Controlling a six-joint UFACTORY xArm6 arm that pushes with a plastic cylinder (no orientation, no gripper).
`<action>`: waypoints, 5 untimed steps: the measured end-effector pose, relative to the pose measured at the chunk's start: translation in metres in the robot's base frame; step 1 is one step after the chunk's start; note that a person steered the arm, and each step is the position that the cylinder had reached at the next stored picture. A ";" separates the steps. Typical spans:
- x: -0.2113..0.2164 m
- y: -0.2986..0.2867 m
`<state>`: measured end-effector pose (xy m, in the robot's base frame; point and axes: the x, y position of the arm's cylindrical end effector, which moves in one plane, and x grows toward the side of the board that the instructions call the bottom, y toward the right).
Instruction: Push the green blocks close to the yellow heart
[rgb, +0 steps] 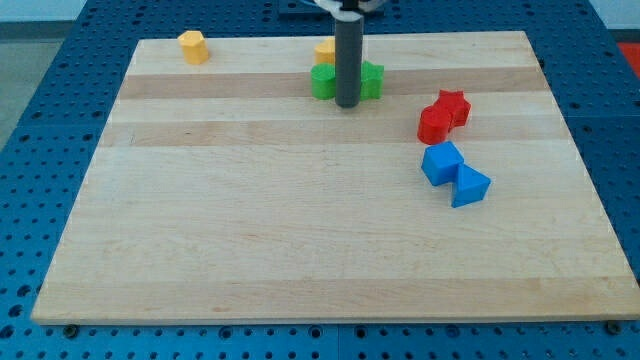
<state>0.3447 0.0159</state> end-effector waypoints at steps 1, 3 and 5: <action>0.015 -0.018; -0.016 -0.038; -0.044 -0.038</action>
<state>0.3005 -0.0222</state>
